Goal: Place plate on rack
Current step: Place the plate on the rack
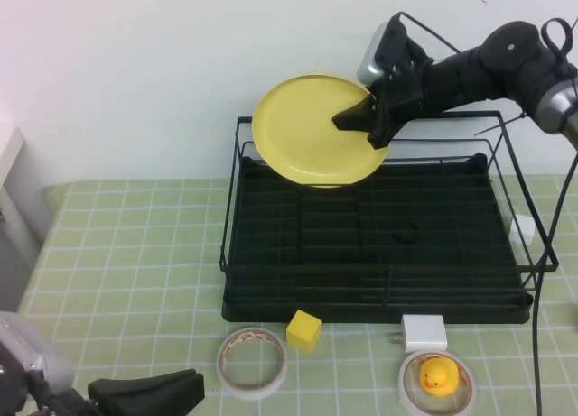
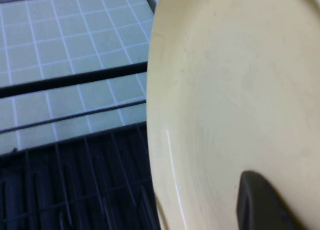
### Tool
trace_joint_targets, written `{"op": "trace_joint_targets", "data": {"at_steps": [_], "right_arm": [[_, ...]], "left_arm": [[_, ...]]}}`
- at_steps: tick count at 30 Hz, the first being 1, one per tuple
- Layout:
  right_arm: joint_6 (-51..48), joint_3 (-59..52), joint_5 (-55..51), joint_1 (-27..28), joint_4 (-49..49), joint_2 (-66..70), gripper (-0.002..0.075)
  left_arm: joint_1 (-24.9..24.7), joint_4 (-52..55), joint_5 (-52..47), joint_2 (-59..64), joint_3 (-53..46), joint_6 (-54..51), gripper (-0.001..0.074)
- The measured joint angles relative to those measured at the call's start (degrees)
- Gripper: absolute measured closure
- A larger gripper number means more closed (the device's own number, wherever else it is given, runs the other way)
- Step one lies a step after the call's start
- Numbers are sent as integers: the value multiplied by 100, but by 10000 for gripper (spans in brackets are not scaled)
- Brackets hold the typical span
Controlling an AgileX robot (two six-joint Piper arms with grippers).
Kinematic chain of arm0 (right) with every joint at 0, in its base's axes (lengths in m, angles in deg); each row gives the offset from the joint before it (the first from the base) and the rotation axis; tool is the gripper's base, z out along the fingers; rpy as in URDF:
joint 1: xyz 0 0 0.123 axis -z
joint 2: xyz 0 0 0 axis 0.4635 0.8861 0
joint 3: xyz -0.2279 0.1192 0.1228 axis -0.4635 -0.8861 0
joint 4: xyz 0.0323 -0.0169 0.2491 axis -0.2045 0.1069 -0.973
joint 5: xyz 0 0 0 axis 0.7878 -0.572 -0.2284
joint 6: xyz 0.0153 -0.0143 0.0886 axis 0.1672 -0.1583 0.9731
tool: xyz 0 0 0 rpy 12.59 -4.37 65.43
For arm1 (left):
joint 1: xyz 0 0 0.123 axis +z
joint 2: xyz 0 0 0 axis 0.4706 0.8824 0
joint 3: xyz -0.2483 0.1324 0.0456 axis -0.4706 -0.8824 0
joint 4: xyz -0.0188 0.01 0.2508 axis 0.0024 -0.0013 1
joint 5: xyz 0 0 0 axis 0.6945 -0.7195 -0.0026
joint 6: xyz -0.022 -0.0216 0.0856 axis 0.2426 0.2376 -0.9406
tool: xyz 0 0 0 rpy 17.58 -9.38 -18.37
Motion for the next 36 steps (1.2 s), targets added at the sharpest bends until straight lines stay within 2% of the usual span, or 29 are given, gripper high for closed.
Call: {"op": "trace_joint_targets", "data": {"at_steps": [7, 14, 16, 21, 24, 31, 34, 36], "right_arm": [[-104, 0, -187, 0, 578, 48, 568], [-117, 0, -187, 0, 673, 73, 559], [-39, 0, -198, 0, 673, 73, 507], [382, -11, -117, 0, 595, 86, 302], [482, -11, -102, 0, 453, 86, 264], [1376, 411, -265, 0, 411, -46, 256], [1585, 687, -779, 22, 411, -286, 288], [1771, 813, -1264, 63, 482, -531, 339]], "left_arm": [[0, 0, 0, 0, 0, -40, 735], [0, 0, 0, 0, 0, -49, 735], [0, 0, 0, 0, 0, -61, 735], [0, 0, 0, 0, 0, -61, 736], [0, 0, 0, 0, 0, -61, 736], [0, 0, -13, 0, 0, -94, 736], [0, 0, -13, 0, 0, -304, 736], [0, 11, 11, 0, 62, -407, 736]]}}
